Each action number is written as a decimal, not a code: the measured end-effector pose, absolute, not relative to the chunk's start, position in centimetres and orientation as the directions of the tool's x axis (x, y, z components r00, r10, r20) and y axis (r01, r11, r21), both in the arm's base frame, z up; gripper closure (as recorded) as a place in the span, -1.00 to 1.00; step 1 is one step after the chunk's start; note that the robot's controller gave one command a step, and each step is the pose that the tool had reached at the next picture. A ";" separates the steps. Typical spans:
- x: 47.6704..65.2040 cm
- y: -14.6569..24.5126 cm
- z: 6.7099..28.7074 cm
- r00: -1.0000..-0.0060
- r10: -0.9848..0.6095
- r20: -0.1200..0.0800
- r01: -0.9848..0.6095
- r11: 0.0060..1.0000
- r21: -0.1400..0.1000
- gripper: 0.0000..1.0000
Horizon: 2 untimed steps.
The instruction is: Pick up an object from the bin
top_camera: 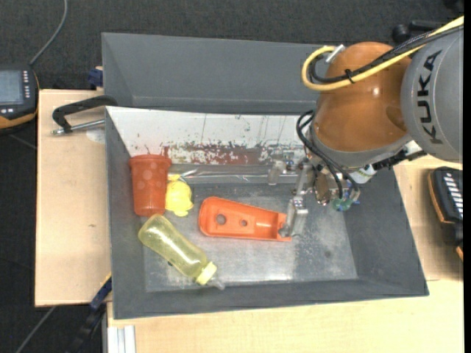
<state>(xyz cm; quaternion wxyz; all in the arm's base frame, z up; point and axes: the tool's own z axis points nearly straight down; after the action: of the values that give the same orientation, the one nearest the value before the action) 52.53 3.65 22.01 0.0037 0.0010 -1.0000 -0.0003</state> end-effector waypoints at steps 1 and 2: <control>52.7 3.6 22.5 -1.000 -0.001 -0.002 -0.001 1.000 0.001 -1.00; 51.2 7.1 16.7 -0.999 -0.048 -0.004 -0.048 0.999 0.002 -1.00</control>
Offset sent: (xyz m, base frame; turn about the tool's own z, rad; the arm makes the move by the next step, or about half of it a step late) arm -0.0320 0.0690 -0.1154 -0.0953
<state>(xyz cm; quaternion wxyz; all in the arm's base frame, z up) 51.19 7.07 16.67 -0.0018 0.0242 -0.9997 -0.0008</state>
